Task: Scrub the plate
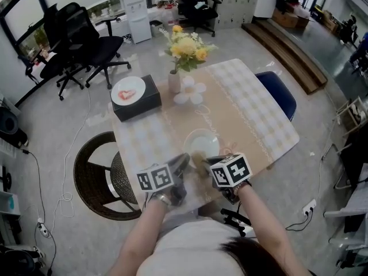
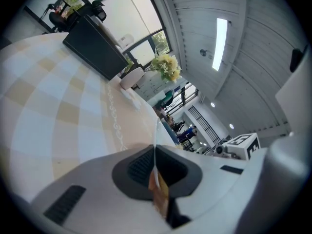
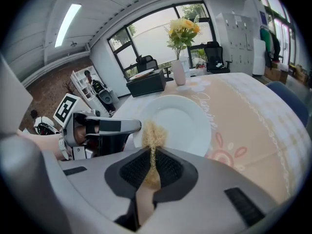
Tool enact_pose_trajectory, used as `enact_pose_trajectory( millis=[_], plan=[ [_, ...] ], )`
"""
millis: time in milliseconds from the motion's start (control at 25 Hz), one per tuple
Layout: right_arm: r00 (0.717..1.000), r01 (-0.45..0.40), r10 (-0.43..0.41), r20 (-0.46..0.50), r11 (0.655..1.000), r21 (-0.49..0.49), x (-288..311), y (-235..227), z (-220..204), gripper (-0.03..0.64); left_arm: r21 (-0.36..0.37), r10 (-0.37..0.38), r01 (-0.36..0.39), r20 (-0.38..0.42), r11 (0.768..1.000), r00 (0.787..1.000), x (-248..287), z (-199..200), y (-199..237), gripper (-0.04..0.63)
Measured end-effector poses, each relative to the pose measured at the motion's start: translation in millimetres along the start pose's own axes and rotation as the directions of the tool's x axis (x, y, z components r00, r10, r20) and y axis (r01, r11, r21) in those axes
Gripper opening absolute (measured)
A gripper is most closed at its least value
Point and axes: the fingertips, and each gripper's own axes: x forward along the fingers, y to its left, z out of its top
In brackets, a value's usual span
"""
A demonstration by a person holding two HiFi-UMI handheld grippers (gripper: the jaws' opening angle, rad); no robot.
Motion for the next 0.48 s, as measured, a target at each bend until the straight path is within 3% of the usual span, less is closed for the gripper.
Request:
enact_pose_trajectory(
  millis=[240,480],
  plan=[
    [0.998,-0.028,0.027,-0.055,1.000,-0.012,-4.7,2.1,-15.1,0.035,0.000,0.000,0.000,0.004,1.000,1.000,-0.7,0.1,-0.2,0.019],
    [0.998,-0.012,0.011,0.057,1.000,0.010,-18.6,-14.1,21.9,0.035,-0.014,-0.004,0.004,0.011,1.000,1.000,-1.2,1.6,1.0,0.019]
  ],
)
